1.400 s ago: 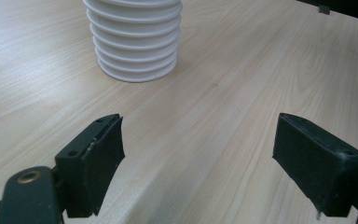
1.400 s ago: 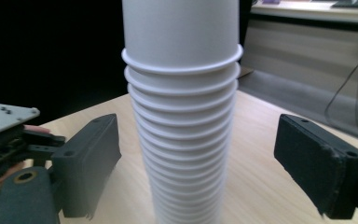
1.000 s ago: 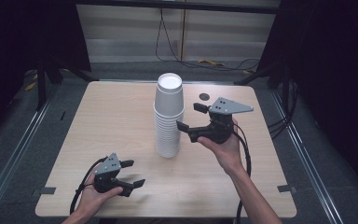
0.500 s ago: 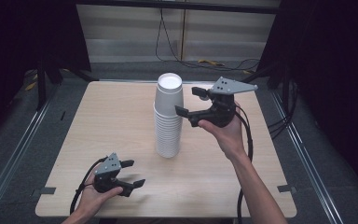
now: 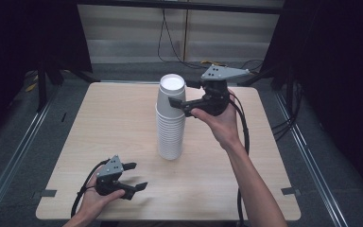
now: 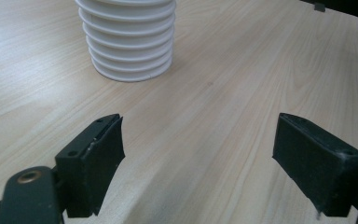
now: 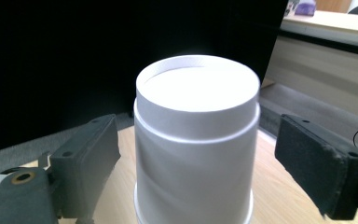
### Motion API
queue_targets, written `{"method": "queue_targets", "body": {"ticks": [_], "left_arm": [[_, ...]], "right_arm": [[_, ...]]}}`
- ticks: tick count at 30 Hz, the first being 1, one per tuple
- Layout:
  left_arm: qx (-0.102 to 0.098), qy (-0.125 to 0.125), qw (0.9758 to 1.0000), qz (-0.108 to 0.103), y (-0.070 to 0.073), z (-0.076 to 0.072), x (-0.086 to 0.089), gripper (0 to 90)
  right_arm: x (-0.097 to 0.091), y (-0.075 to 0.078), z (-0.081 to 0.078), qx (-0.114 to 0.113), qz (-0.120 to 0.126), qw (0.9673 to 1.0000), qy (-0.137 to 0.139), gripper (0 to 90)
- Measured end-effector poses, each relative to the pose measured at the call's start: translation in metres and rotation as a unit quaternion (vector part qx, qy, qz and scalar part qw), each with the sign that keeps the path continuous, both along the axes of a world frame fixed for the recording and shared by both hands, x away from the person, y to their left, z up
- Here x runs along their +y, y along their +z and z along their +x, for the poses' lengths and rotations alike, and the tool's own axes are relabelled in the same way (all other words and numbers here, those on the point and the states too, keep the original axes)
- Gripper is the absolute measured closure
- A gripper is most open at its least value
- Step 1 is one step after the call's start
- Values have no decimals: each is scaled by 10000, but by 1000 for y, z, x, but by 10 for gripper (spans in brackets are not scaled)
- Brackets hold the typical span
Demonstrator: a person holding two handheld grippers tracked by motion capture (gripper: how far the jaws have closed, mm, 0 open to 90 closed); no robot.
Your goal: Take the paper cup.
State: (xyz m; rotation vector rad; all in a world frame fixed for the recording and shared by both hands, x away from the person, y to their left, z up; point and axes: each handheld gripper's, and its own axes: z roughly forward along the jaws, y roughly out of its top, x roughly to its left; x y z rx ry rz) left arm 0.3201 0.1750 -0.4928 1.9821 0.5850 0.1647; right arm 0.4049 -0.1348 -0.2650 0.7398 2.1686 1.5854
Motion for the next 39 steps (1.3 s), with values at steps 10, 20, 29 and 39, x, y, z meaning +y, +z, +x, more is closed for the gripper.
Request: {"method": "queue_targets", "body": {"ticks": [10,20,29,39], "left_arm": [[-4,4,10000,-22,1,0,1,160],[7,-13,10000,-19,0,0,0,160],[3,-21,10000,-15,0,0,0,160],[6,-16,10000,-9,0,0,0,160]], "right_arm": [[16,1,19,244,-321,9992,72,132],[23,0,24,357,-517,9979,159,138],[26,0,26,422,-574,9972,215,158],[28,0,27,424,-536,9974,208,189]]}}
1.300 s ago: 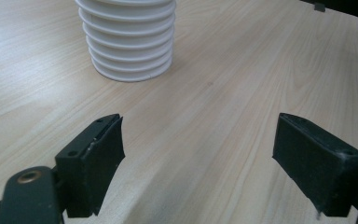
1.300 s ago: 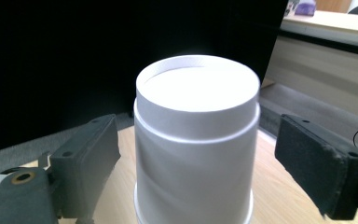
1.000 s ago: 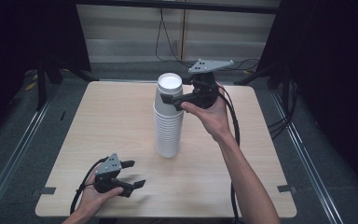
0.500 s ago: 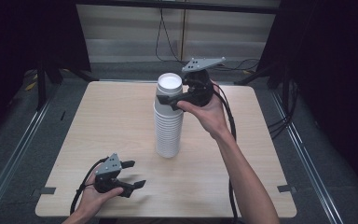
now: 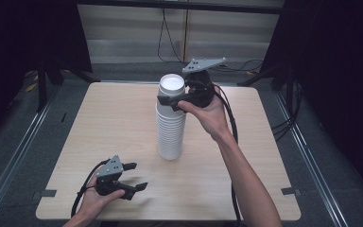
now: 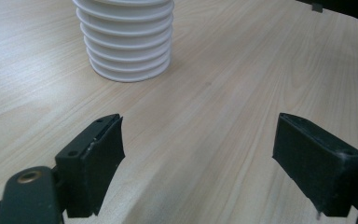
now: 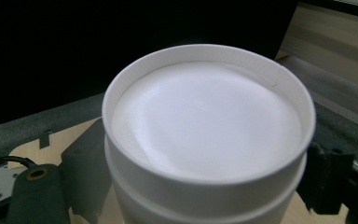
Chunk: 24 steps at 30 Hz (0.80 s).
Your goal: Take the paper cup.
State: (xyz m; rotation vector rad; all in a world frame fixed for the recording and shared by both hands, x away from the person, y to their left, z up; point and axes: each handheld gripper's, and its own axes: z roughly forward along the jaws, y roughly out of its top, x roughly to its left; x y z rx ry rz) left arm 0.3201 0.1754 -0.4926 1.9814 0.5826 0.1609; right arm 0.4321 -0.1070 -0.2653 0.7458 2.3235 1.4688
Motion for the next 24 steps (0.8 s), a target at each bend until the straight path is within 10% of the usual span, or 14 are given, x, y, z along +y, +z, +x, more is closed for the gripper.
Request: {"method": "queue_targets", "body": {"ticks": [24], "left_arm": [[0,12,10000,-6,0,0,0,160]], "right_arm": [[-7,8,-3,-116,360,9993,53,197]]}}
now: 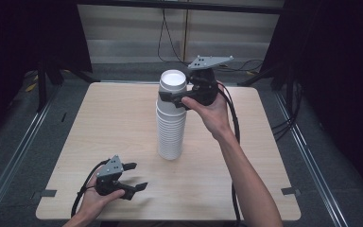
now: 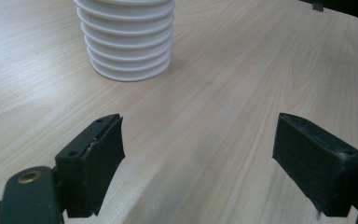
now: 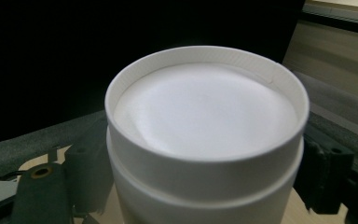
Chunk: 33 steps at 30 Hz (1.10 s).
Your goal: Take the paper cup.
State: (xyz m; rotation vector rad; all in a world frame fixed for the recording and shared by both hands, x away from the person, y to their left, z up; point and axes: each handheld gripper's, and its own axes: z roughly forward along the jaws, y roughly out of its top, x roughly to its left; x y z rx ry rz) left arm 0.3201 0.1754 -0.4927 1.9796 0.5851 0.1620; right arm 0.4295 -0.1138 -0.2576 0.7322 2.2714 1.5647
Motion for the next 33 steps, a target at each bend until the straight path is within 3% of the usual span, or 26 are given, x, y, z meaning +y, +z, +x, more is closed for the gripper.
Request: {"method": "queue_targets", "body": {"ticks": [18,33], "left_arm": [[12,-2,10000,22,-1,1,0,159],[40,23,10000,19,-1,1,-1,159]], "right_arm": [[-5,11,-4,-169,293,9994,-21,197],[-16,14,-6,-319,988,9946,7,199]]}}
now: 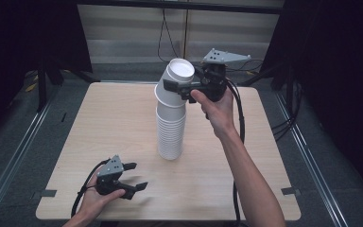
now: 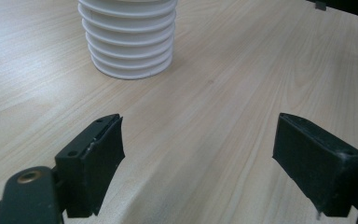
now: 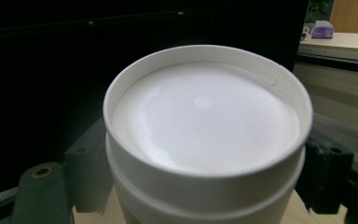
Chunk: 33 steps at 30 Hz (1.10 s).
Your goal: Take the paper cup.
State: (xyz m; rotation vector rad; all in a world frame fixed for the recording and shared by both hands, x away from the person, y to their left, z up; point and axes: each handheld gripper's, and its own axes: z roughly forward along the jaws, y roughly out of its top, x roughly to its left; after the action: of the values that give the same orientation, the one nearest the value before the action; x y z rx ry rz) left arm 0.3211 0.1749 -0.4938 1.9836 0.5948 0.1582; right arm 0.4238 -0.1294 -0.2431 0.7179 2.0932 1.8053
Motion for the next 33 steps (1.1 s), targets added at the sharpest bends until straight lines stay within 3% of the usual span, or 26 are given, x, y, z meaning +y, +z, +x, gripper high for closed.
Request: {"method": "queue_targets", "body": {"ticks": [10,21,33], "left_arm": [[1,3,10000,1,0,0,0,159],[-19,31,10000,-11,1,0,1,160],[-39,80,10000,-33,1,1,3,160]], "right_arm": [[-5,3,-6,-269,306,9992,-8,199],[-14,2,-12,-405,680,9968,-105,199],[-30,4,-26,-487,710,9962,-123,200]]}}
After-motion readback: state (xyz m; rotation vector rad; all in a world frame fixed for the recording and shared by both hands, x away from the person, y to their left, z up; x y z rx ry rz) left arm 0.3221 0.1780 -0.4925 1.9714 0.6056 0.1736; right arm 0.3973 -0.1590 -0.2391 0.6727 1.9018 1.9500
